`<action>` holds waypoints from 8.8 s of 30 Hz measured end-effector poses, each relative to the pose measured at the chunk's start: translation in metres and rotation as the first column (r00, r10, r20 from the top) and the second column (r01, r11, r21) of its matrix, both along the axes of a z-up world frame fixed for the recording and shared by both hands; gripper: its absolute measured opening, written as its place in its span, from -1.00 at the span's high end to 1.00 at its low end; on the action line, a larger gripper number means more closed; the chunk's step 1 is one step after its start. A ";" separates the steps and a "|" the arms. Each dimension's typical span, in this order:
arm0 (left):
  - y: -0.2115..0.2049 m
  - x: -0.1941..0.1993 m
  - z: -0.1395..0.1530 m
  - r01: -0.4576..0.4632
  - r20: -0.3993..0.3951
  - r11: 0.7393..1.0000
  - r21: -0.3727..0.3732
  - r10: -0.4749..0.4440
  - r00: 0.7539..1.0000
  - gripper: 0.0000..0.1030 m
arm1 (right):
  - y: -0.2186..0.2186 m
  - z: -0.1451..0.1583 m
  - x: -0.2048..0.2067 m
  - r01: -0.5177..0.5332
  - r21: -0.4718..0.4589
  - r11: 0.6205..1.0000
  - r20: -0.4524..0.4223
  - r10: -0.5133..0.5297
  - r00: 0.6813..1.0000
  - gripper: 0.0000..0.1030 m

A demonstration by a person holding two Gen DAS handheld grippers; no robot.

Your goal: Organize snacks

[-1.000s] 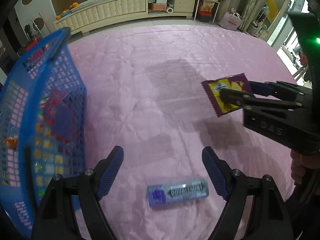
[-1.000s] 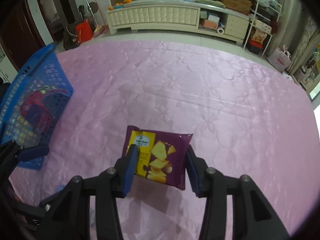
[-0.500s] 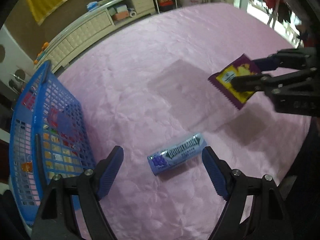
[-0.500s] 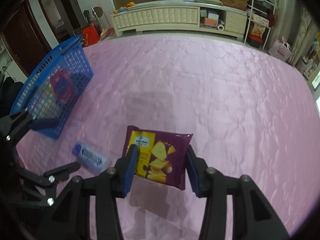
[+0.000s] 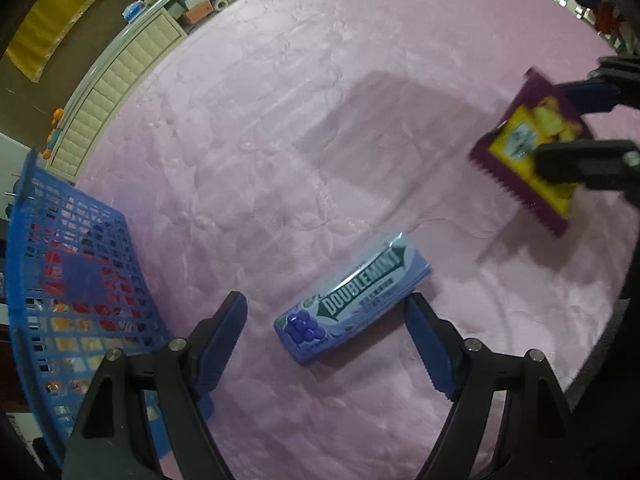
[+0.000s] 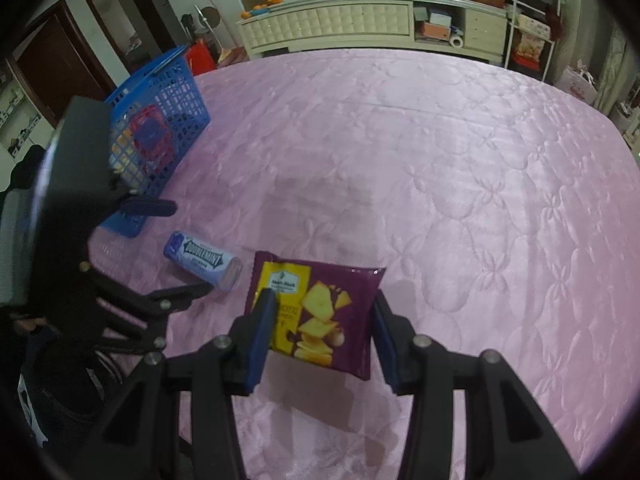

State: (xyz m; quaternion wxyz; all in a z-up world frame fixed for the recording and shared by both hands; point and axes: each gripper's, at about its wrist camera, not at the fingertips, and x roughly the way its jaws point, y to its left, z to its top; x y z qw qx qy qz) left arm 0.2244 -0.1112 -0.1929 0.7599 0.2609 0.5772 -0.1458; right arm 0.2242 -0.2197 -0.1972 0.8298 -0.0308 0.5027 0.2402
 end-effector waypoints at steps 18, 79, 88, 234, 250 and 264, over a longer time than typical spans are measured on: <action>0.006 -0.011 -0.007 -0.129 -0.039 0.972 -0.196 0.124 0.992 0.42 | -0.004 -0.006 0.009 0.030 0.031 0.999 -0.044 -0.029 0.999 0.01; 0.224 -0.074 0.127 -0.334 0.193 0.802 -0.496 0.477 0.858 0.42 | 0.189 0.111 -0.023 -0.172 -0.010 0.985 0.169 0.171 0.971 0.01; 0.214 -0.072 0.113 -0.308 0.165 0.817 -0.488 0.433 0.886 0.40 | 0.185 0.099 -0.014 -0.141 -0.001 0.990 0.125 0.140 0.982 0.01; 0.110 -0.284 0.197 -0.207 0.574 0.797 -0.567 0.562 0.596 -1.00 | 0.071 0.145 -0.218 0.180 0.143 0.973 0.511 -0.229 0.829 -1.00; 0.110 -0.284 0.199 -0.203 0.561 0.785 -0.585 0.573 0.598 -1.00 | 0.072 0.145 -0.219 0.180 0.145 0.973 0.503 -0.230 0.833 -1.00; 0.106 -0.286 0.198 -0.209 0.572 0.793 -0.572 0.569 0.591 -1.00 | 0.072 0.147 -0.223 0.179 0.156 0.971 0.507 -0.234 0.829 -1.00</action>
